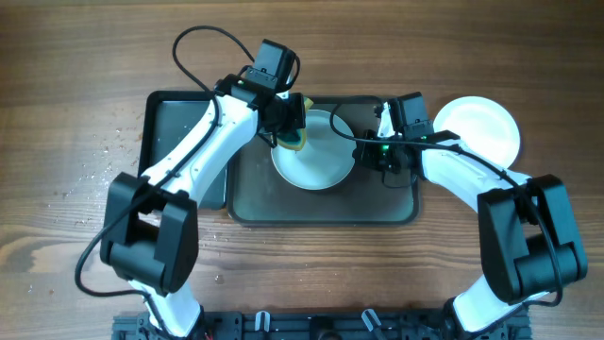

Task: Clean dirty plates on tray and stack at the side
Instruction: 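Carry the wet sponge with the left gripper onto the stained plate, then scrub the plate with the sponge while the right gripper holds its rim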

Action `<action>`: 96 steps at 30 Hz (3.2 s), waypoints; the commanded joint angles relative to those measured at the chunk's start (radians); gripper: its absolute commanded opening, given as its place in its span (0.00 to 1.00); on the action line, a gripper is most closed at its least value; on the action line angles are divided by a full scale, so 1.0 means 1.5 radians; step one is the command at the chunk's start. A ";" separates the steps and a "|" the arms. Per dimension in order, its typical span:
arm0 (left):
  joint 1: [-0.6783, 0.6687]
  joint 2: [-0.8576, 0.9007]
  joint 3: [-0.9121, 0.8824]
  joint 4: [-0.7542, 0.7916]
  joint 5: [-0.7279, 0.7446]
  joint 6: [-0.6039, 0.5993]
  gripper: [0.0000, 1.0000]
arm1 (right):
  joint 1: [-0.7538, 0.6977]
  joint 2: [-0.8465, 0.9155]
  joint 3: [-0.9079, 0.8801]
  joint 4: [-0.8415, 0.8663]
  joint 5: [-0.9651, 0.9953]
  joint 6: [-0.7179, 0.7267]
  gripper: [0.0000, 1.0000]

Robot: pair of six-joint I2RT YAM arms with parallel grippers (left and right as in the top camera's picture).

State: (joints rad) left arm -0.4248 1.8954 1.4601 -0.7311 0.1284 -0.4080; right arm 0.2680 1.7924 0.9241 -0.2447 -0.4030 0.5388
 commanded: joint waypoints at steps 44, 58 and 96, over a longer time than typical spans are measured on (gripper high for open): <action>-0.059 0.267 0.008 0.046 0.012 -0.035 0.04 | 0.003 0.012 -0.002 0.003 0.005 0.007 0.04; -0.074 0.266 0.008 -0.012 0.209 0.046 0.04 | 0.003 0.012 -0.002 0.003 0.005 0.005 0.04; -0.073 0.139 0.008 0.026 -0.102 -0.086 0.05 | 0.003 0.012 -0.002 0.003 0.005 0.002 0.04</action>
State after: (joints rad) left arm -0.5369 2.0659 1.4708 -0.6956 0.0227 -0.4900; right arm 0.2565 1.7935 0.9241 -0.2523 -0.3580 0.5381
